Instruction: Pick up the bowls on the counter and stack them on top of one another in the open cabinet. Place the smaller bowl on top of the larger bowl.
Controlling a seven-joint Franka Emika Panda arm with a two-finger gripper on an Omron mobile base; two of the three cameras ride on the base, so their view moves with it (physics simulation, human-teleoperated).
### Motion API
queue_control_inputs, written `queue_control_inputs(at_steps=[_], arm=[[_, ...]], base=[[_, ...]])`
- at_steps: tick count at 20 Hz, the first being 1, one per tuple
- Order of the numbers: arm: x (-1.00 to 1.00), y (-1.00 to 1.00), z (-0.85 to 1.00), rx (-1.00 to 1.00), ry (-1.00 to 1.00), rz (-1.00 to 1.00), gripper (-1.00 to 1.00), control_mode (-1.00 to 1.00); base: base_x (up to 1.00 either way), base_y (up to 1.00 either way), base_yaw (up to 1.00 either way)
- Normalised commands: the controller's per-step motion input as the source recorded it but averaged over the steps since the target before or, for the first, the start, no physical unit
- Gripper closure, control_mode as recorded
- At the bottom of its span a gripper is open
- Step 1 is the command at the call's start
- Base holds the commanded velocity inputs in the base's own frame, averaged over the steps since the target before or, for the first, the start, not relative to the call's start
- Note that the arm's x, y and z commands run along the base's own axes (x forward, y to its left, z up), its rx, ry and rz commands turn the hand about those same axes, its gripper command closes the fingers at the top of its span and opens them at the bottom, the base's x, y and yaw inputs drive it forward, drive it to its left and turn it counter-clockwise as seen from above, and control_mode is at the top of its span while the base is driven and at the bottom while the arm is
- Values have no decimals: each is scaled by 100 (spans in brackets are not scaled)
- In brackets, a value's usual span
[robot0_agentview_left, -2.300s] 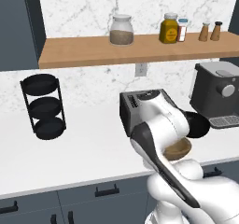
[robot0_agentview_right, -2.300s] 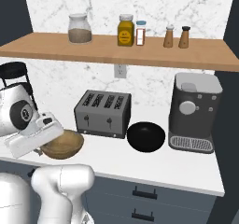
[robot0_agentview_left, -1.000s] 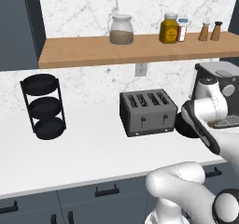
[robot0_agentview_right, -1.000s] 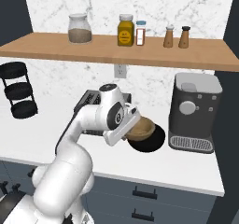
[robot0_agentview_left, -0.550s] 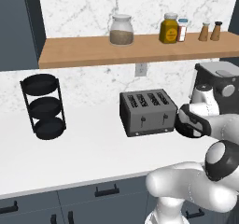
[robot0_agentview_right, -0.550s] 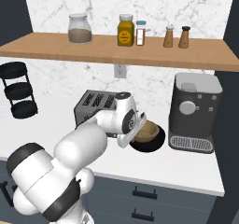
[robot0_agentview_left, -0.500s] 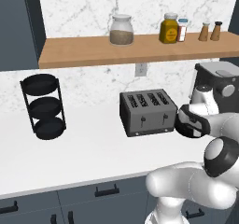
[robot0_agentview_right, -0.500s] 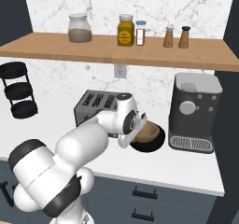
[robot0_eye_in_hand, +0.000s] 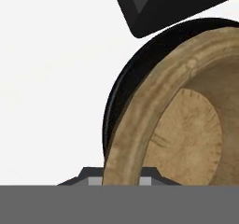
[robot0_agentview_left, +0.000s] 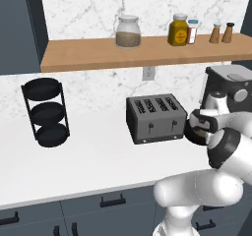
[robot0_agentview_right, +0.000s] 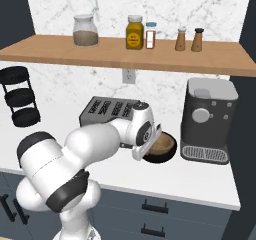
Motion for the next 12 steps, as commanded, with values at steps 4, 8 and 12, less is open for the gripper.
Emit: queue_control_inputs(at_steps=[4, 8, 12], arm=[[8, -1, 0, 0, -3, 1, -100, -100], [6, 0, 0, 0, -11, 5, -100, -100], [-32, 8, 28, 0, -18, 6, -100, -100]], base=[[0, 0, 0], [0, 0, 0], [0, 0, 0]])
